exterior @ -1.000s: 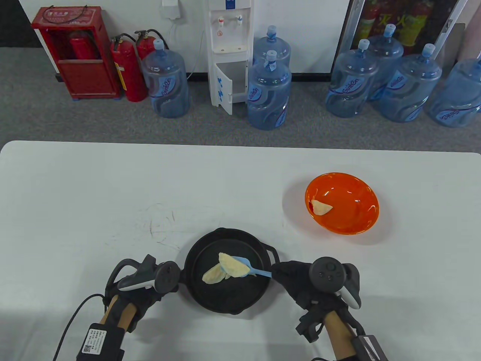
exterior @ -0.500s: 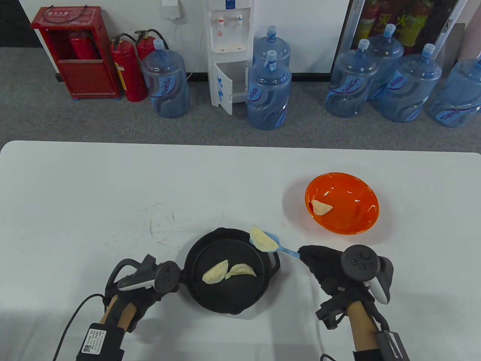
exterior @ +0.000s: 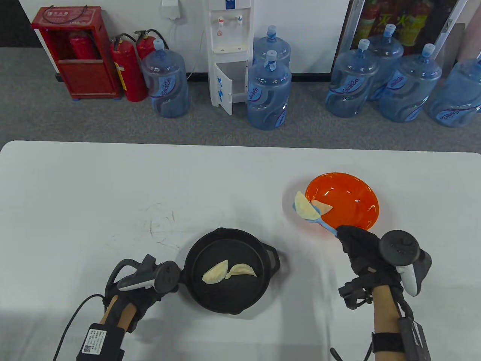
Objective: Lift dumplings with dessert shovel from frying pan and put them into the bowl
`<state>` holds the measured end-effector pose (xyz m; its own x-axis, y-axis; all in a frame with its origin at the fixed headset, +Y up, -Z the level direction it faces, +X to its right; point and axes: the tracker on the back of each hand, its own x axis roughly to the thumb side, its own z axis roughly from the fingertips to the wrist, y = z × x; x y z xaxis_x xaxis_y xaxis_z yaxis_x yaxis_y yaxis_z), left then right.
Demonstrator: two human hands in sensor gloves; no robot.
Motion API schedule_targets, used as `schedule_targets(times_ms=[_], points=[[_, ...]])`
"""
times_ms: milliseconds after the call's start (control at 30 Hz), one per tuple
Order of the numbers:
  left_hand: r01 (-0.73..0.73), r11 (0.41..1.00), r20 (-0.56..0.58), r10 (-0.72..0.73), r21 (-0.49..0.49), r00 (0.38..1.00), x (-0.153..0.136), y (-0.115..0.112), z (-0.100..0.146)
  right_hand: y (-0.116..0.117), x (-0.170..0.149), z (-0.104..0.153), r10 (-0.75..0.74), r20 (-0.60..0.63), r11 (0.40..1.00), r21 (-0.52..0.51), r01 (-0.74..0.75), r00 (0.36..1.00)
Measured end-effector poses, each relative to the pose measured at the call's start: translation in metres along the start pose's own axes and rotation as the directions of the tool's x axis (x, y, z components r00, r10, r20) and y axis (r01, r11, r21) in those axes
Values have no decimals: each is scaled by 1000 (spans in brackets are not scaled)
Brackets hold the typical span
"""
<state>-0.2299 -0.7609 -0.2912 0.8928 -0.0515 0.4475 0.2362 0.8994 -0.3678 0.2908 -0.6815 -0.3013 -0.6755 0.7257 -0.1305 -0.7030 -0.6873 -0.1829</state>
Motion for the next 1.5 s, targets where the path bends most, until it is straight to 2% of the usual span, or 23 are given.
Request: schedule_targets(times_ms=[167, 333, 567, 833, 1000, 1233, 1300, 1500], points=[[-3, 1000, 2, 3, 0, 1000, 0, 0, 0, -6, -20, -4, 29, -100, 997, -63, -36, 995], [-3, 1000, 2, 3, 0, 1000, 0, 0, 0, -6, -38, -7, 91, -180, 991, -80, -107, 979], [-3, 1000, 2, 3, 0, 1000, 0, 0, 0, -4, -44, -11, 173, -204, 976, -92, -195, 963], [-10, 1000, 2, 10, 1, 1000, -1, 0, 0, 2, -36, -18, 308, -187, 943, -68, -325, 933], [-11, 1000, 3, 11, 0, 1000, -1, 0, 1, 7, -24, -20, 439, -152, 890, -64, -452, 885], [-8, 1000, 3, 8, 0, 1000, -1, 0, 1, 16, -14, -21, 537, -139, 830, -85, -551, 832], [-8, 1000, 3, 8, 0, 1000, -1, 0, 1, 19, -11, -20, 582, -131, 798, -97, -595, 803], [-9, 1000, 3, 9, -1, 1000, 0, 0, 1, 25, 0, -18, 736, -108, 652, -153, -743, 668]])
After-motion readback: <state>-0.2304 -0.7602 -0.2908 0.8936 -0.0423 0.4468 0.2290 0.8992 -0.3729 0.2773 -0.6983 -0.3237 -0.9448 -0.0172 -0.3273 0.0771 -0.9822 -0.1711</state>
